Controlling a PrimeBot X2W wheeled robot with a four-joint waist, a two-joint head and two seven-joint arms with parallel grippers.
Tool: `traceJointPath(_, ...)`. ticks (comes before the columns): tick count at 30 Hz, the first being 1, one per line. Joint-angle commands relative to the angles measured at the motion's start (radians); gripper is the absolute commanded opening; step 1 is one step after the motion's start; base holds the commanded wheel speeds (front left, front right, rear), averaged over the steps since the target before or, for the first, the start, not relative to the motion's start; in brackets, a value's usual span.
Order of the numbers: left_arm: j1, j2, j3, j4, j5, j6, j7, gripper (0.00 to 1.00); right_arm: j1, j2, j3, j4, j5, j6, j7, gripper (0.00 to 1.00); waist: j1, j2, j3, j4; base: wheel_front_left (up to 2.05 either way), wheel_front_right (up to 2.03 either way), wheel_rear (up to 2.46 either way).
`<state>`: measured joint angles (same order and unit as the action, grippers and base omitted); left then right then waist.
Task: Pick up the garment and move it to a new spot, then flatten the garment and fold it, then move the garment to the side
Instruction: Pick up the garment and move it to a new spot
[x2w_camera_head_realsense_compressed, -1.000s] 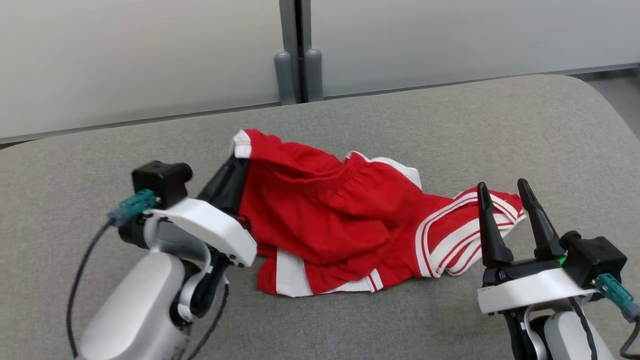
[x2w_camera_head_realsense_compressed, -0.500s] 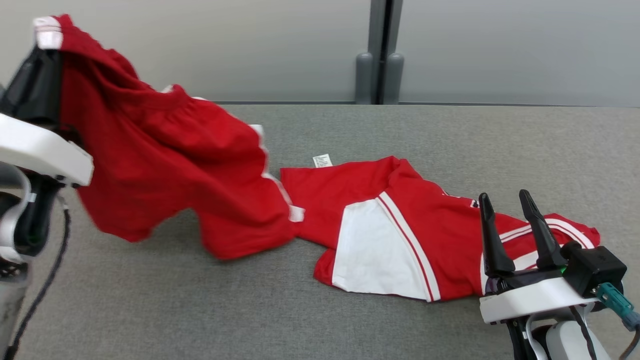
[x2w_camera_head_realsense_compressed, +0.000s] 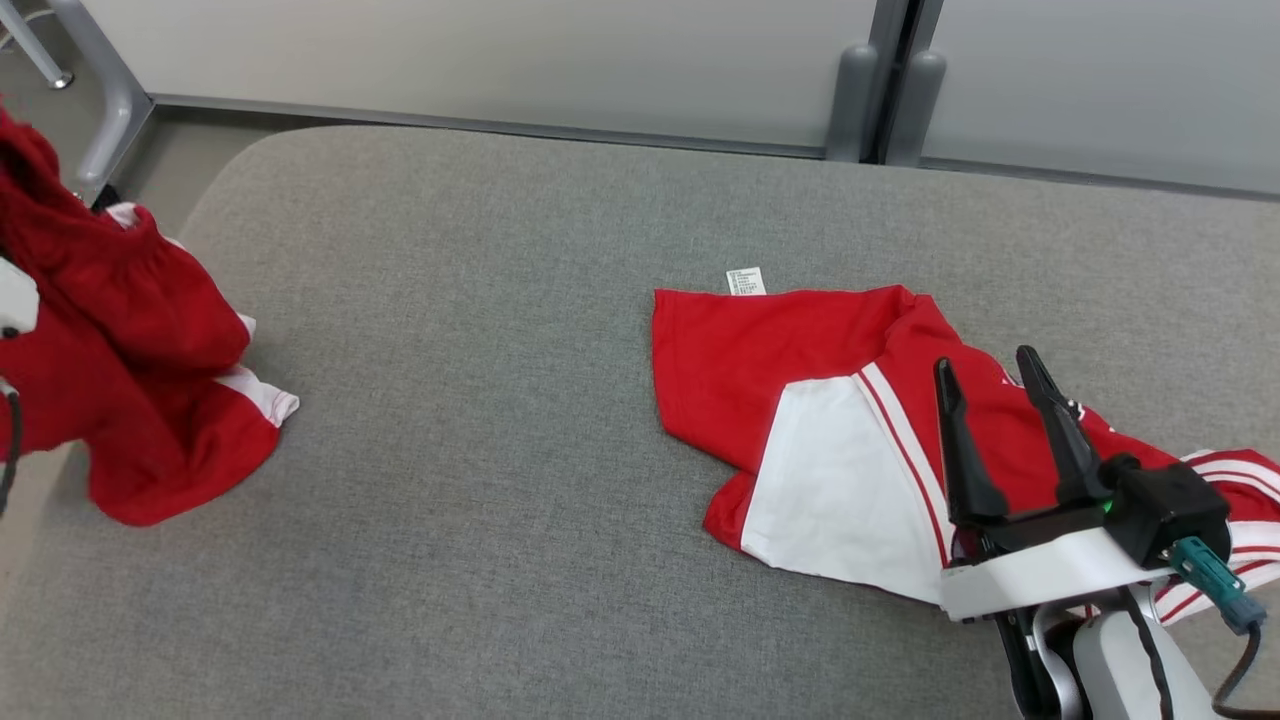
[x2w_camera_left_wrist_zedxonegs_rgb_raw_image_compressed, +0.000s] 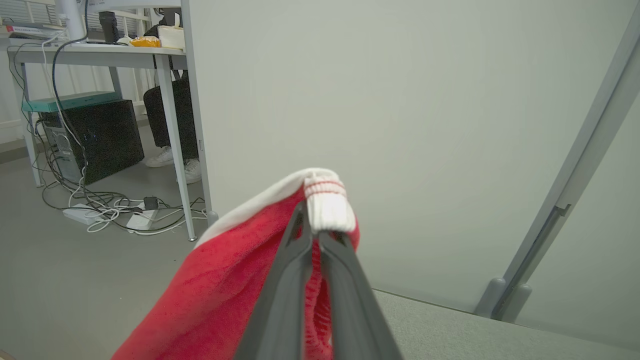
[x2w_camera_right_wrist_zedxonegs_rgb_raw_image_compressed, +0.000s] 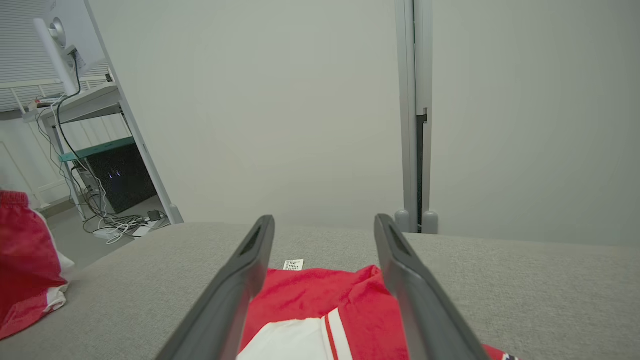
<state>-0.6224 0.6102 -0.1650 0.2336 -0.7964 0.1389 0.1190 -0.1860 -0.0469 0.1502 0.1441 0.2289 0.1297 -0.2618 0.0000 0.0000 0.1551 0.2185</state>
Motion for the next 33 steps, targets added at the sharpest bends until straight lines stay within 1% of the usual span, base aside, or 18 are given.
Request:
traceJointPath(1, 0.014, -0.021, -0.005, 0.065, -0.014, -0.023, -0.015, 0.0, -0.016, -0.007, 0.006, -0.003, -0.009, 0.002, -0.005, 1.0, 0.0, 0.0, 0.031, 0.002, 0.0, 0.0, 0.0)
traceJointPath(4, 0.025, -0.066, -0.025, 0.223, -0.038, -0.07, -0.042, 0.0, -0.035, -0.012, 0.016, 0.002, -0.012, 0.002, -0.005, 1.0, 0.0, 0.0, 0.055, -0.013, 0.0, 0.0, 0.0)
traceJointPath(5, 0.025, -0.066, -0.025, 0.223, -0.038, -0.07, -0.042, 0.0, -0.035, -0.012, 0.016, 0.002, -0.012, 0.002, -0.005, 1.0, 0.0, 0.0, 0.055, -0.013, 0.0, 0.0, 0.0)
traceJointPath(8, 0.026, -0.105, -0.041, 0.371, -0.052, -0.111, -0.062, 0.0, -0.049, -0.017, 0.02, 0.006, -0.009, 0.002, -0.005, 1.0, 0.0, 0.0, 0.067, -0.033, 0.0, 0.0, 0.0)
traceJointPath(10, 0.035, -0.134, -0.052, 0.461, -0.062, -0.135, -0.063, 0.0, -0.055, -0.018, 0.019, 0.007, -0.007, 0.002, -0.005, 1.0, 0.0, 0.0, 0.068, -0.047, 0.0, 0.0, 0.0)
traceJointPath(12, 0.035, -0.152, -0.062, 0.532, -0.071, -0.159, -0.053, 0.0, -0.054, -0.018, 0.016, 0.01, -0.007, 0.002, -0.005, 1.0, 0.0, 0.0, 0.066, -0.056, 0.0, 0.0, 0.0)
traceJointPath(13, 0.032, -0.155, -0.067, 0.565, -0.075, -0.171, -0.045, 0.35, -0.053, -0.018, 0.014, 0.012, -0.006, 0.002, -0.005, 1.0, 0.0, 0.0, 0.063, -0.06, 0.0, 0.0, 0.0)
traceJointPath(14, 0.026, -0.158, -0.073, 0.591, -0.077, -0.182, -0.036, 0.89, -0.052, -0.017, 0.012, 0.014, -0.005, 0.002, -0.005, 1.0, 0.0, 0.0, 0.059, -0.062, 0.0, 0.0, 0.0)
traceJointPath(15, 0.021, -0.161, -0.081, 0.615, -0.079, -0.194, -0.018, 1.0, -0.049, -0.017, 0.012, 0.015, -0.003, 0.002, -0.005, 1.0, 0.0, 0.0, 0.053, -0.065, 0.0, 0.0, 0.0)
traceJointPath(17, 0.004, -0.149, -0.095, 0.639, -0.072, -0.217, -0.009, 1.0, -0.043, -0.015, 0.009, 0.02, 0.001, 0.002, -0.005, 1.0, 0.0, 0.0, 0.04, -0.069, 0.0, 0.0, 0.0)
traceJointPath(19, -0.001, -0.134, -0.113, 0.654, -0.06, -0.231, 0.009, 1.0, -0.038, -0.014, 0.007, 0.026, 0.008, 0.002, -0.005, 1.0, 0.0, 0.0, 0.024, -0.071, 0.0, 0.0, 0.0)
traceJointPath(20, -0.005, -0.117, -0.136, 0.655, -0.044, -0.24, 0.034, 1.0, -0.036, -0.012, 0.001, 0.027, 0.015, 0.002, -0.005, 1.0, 0.0, 0.0, 0.006, -0.073, 0.0, 0.0, 0.0)
traceJointPath(24, -0.021, -0.068, -0.17, 0.607, -0.01, -0.242, 0.076, 1.0, -0.021, -0.009, -0.013, 0.028, 0.02, 0.002, -0.005, 1.0, 0.0, 0.0, -0.034, -0.072, 0.0, 0.0, 0.0)
traceJointPath(28, 0.003, -0.024, -0.183, 0.486, 0.029, -0.207, 0.067, 1.0, -0.006, -0.008, -0.036, 0.022, 0.021, 0.002, -0.005, 1.0, 0.0, 0.0, -0.07, -0.079, 0.0, 0.0, 0.0)
traceJointPath(33, 0.09, 0.005, -0.159, 0.248, 0.052, -0.124, 0.004, 1.0, 0.015, -0.007, -0.044, 0.019, 0.019, 0.002, -0.005, 1.0, 0.0, 0.0, -0.104, -0.098, 0.0, 0.0, 0.0)
